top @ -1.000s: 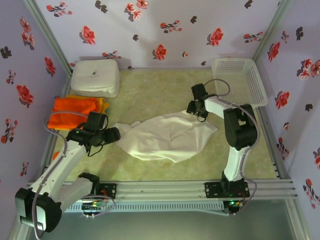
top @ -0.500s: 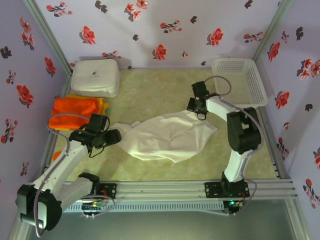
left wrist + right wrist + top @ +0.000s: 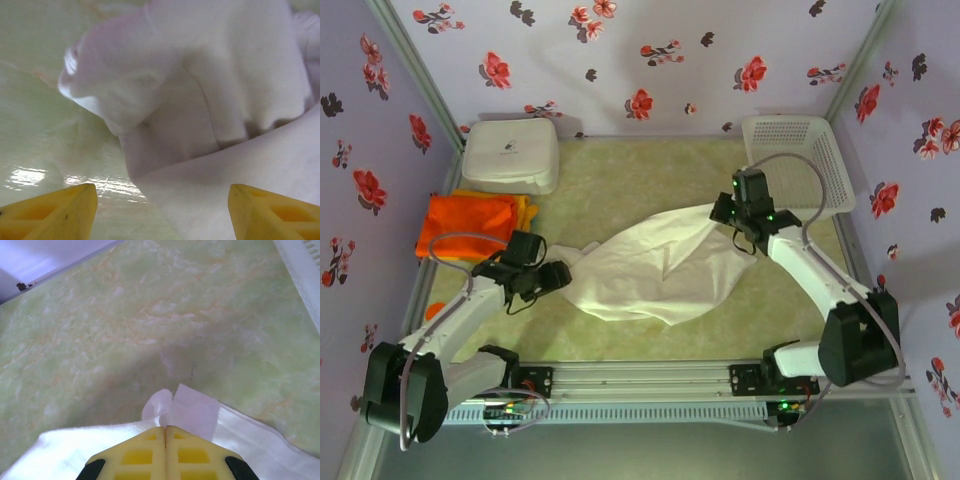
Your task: Fold and stack the t-shirts
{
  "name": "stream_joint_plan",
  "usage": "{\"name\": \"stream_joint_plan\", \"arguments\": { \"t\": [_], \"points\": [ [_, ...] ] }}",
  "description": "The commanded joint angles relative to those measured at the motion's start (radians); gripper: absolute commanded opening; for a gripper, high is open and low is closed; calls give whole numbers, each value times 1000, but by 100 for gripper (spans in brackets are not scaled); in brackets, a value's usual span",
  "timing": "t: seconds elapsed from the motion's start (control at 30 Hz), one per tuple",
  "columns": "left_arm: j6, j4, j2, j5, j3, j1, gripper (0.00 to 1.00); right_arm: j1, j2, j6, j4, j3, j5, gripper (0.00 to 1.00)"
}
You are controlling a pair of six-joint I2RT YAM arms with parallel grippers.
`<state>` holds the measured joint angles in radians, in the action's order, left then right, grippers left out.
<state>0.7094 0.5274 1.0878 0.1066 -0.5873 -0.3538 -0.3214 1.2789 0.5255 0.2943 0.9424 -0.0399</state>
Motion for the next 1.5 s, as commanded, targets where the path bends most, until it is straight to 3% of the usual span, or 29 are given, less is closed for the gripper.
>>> {"name": "stream_joint_plan", "arguments": {
  "t": [0.0,0.17,0.27,0.33,0.47,0.53,0.77,1.13,1.47],
  "points": [
    [47,-91,24,46,27,-12,72,-1,-89,-31,-67,-38,-3,0],
    [111,-197,57,69,75,-31,71,-2,-156,-30,-90,-71,7,0],
    [151,-275,79,77,101,-41,65,-2,-178,-10,-102,-84,6,0],
    [167,-312,93,78,108,-45,53,-1,-193,0,-104,-86,2,0],
    [161,-308,90,56,85,-47,16,1,-227,0,-82,-65,-16,0],
    [131,-236,64,22,36,-47,8,1,-248,-12,-67,-50,-27,0],
    [-28,75,-44,-98,-237,-39,5,0,-333,-46,-41,-1,-72,0],
    [-204,336,-67,-162,-587,-37,8,1,-489,-66,-179,-30,-123,0],
    [-203,379,-152,-188,-581,-37,15,1,-552,-89,-156,-66,-146,0]
  ]
}}
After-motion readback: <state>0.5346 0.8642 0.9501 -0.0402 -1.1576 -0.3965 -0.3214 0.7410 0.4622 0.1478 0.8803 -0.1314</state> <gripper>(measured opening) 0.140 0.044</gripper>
